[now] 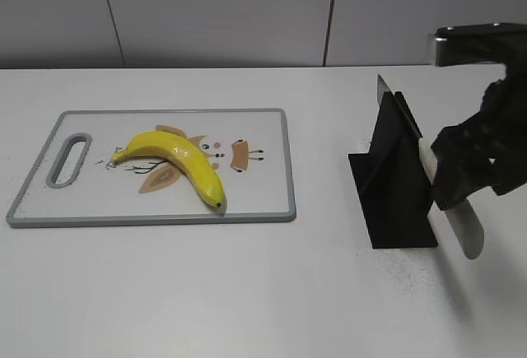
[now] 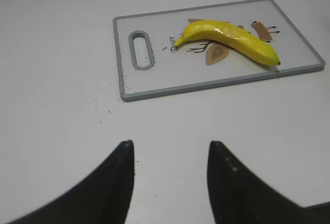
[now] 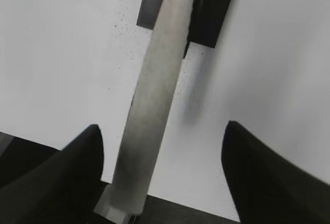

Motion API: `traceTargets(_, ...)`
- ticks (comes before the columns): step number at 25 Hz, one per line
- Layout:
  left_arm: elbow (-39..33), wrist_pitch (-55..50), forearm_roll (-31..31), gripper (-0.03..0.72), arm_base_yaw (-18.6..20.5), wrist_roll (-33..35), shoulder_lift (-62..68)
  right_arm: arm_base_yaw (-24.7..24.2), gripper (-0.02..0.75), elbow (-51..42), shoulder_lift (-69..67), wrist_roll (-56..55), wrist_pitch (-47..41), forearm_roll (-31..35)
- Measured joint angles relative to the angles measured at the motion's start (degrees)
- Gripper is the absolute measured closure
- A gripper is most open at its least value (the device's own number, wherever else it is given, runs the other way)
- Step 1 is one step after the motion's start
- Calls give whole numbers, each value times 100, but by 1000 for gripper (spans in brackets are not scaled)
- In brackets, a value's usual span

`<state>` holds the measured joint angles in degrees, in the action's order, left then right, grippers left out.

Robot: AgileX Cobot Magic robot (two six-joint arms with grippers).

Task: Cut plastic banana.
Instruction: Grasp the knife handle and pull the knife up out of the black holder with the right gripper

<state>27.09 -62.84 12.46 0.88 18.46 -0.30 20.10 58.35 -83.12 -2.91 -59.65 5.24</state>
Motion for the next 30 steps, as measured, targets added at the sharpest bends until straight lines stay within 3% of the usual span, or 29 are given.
traceTargets(4,0,0,0,234,0,0,0,0,218,134,-611,-5,69,7)
traceTargets(8,0,0,0,234,0,0,0,0,289,140,-1083,-17,69,190)
traceTargets(13,0,0,0,234,0,0,0,-8,541,152,-1294,-281,55,462)
traceTargets(30,0,0,3,235,0,0,0,-14,553,251,-623,-659,-375,598)
